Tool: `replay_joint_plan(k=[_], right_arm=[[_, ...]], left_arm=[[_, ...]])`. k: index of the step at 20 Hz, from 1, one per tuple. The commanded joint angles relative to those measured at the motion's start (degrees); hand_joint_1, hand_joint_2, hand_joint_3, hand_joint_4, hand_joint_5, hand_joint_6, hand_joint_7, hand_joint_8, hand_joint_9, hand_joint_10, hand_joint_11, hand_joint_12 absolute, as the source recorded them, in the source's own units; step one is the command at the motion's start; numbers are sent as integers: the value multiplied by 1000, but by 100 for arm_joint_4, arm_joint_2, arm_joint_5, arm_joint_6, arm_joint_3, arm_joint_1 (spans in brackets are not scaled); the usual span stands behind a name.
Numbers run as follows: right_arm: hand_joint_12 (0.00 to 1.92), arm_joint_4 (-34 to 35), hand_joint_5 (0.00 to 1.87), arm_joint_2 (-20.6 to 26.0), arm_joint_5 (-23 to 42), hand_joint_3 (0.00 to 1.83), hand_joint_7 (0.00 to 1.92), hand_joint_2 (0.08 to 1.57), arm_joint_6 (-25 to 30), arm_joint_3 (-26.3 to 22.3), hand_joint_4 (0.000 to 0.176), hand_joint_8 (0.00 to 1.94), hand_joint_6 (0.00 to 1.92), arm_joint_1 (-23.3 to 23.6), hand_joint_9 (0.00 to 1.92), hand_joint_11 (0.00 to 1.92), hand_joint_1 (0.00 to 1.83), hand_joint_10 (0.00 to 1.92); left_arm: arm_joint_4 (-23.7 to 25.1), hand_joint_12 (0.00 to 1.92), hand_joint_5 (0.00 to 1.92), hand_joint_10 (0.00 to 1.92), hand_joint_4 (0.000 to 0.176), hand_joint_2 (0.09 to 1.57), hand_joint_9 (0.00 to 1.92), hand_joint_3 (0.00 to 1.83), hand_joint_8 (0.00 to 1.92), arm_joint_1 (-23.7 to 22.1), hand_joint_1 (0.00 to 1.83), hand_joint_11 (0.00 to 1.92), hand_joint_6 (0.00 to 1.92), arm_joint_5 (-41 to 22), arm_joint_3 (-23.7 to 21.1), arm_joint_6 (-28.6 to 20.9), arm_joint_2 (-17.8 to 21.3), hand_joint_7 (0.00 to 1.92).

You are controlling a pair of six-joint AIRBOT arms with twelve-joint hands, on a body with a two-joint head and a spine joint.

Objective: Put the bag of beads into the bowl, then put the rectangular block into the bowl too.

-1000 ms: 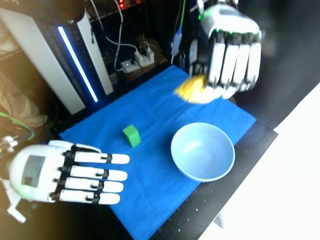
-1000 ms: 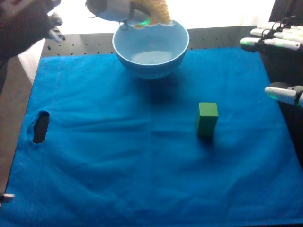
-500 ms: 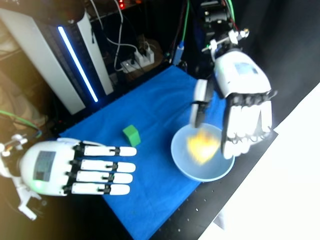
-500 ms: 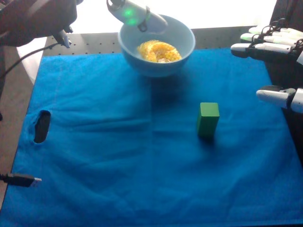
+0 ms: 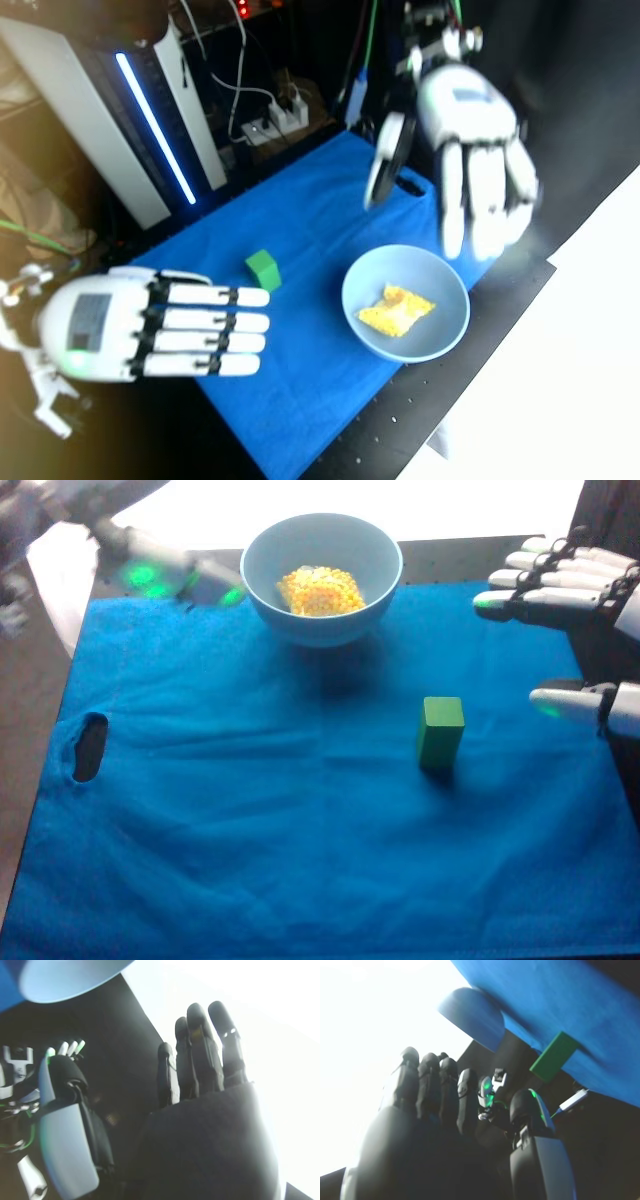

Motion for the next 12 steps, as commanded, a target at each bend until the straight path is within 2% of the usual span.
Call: replay_joint_plan(k=[1, 2, 3, 4, 5, 6, 7, 8, 9, 10, 11, 12], right_arm=[[65, 131, 328, 76, 821, 1, 247, 1300, 7, -54, 2, 1, 0, 92, 169, 117, 679, 7], [68, 103, 318, 142, 923, 0, 240, 1289, 7, -124, 10, 0, 0, 98, 173, 123, 644, 6], [72, 68, 298, 184, 1043, 1, 226, 1295, 7, -199, 19, 0, 0, 98, 174, 134, 641, 5], [87, 15, 303, 223, 1112, 0, 239, 1271, 7, -264, 23, 6, 4, 98, 196, 176, 624, 13], [74, -64, 307, 253, 1141, 0, 250, 1248, 7, -327, 31, 2, 1, 118, 209, 203, 620, 5], [100, -245, 303, 253, 1138, 0, 267, 1209, 7, -360, 37, 6, 2, 204, 249, 284, 575, 16], [97, -251, 316, 251, 1137, 0, 263, 1201, 7, -360, 33, 3, 6, 205, 236, 279, 582, 8], [65, -259, 320, 219, 1130, 0, 261, 1209, 7, -348, 29, 1, 6, 206, 204, 206, 600, 1], [46, -262, 313, 152, 1105, 0, 229, 1211, 7, -323, 35, 0, 3, 216, 172, 162, 603, 0], [64, -272, 300, 84, 1060, 0, 218, 1200, 7, -291, 58, 0, 0, 236, 181, 205, 586, 6], [91, -310, 287, -12, 985, 0, 215, 1188, 7, -244, 75, 0, 0, 283, 205, 268, 570, 15], [96, -357, 251, -104, 878, 0, 197, 1173, 7, -192, 107, 0, 0, 334, 209, 282, 573, 14]], left_arm=[[-22, 926, 252, 0, 174, 900, 325, 0, 0, 128, 713, 0, 2, -1022, -234, -21, 230, 333], [-68, 892, 228, 0, 176, 903, 296, 0, 0, 372, 703, 0, 0, -1261, -485, -24, 486, 293], [-136, 836, 221, 0, 173, 920, 280, 3, 1, 658, 790, 0, 0, -1438, -731, -28, 742, 293], [-242, 870, 230, 3, 174, 909, 289, 0, 2, 974, 840, 0, 2, -1619, -980, -29, 1004, 301], [-403, 903, 236, 5, 161, 911, 299, 0, 6, 1314, 841, 0, 2, -1820, -1208, -30, 1235, 326], [-847, 923, 219, 2, 94, 897, 277, 0, 3, 2032, 788, 0, 0, -2417, -1576, -31, 1553, 300], [-897, 954, 205, 4, 99, 893, 288, 0, 1, 2100, 751, 0, 0, -2491, -1605, -31, 1570, 297], [-1176, 1046, 190, 7, 82, 898, 305, 0, 3, 2442, 738, 0, 1, -2913, -1727, -31, 1624, 277], [-1338, 1094, 173, 4, 83, 903, 301, 1, 1, 2647, 734, 0, 0, -3237, -1810, -31, 1628, 253], [-1416, 1078, 180, 4, 79, 896, 307, 0, 0, 2777, 755, 0, 2, -3429, -1873, -32, 1623, 248], [-1449, 1057, 170, 2, 64, 891, 303, 0, 1, 2865, 750, 0, 1, -3552, -1924, -32, 1613, 252], [-1462, 1035, 160, 0, 55, 885, 294, 0, 2, 2893, 750, 0, 0, -3607, -1951, -33, 1595, 260]])
